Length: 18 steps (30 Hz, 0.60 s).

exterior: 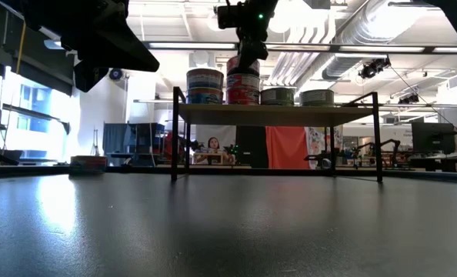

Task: Stack canned seafood by type on shelf
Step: Stack the red tuna can on top of the red tuna can on the shelf

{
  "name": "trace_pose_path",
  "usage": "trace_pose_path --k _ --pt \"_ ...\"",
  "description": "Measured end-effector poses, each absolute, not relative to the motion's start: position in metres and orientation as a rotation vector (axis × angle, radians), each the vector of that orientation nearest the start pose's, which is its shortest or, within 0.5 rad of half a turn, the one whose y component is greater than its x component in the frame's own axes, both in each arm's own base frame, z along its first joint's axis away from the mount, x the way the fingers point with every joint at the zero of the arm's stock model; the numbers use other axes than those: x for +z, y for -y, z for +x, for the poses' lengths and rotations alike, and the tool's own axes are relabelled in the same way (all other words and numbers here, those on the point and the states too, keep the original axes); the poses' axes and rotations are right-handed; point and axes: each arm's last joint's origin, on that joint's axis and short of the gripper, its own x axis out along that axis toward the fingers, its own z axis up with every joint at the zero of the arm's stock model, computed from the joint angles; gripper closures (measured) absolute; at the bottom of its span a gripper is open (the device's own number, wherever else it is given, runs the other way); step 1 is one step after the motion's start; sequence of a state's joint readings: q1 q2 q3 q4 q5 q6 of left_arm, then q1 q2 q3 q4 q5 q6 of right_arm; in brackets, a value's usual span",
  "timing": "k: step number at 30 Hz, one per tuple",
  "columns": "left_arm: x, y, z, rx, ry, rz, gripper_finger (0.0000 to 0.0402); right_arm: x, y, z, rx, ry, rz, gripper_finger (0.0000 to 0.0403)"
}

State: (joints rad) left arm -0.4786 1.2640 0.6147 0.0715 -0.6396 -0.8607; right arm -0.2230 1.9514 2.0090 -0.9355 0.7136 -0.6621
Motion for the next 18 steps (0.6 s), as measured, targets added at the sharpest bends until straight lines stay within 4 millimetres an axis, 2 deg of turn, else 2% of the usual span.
trace_pose_path --k 7,18 --pt "0.2052 0.0988 0.2280 0.350 -0.383 -0.535 0.0401 0.3525 0.1103 0.4005 -0.546 -1.171 -0.796 0.0158" --pt "0.2051 0.0988 0.2280 0.350 -0.384 -0.535 0.0402 0.3523 0.1102 0.4003 -0.548 -1.172 -0.792 0.0155"
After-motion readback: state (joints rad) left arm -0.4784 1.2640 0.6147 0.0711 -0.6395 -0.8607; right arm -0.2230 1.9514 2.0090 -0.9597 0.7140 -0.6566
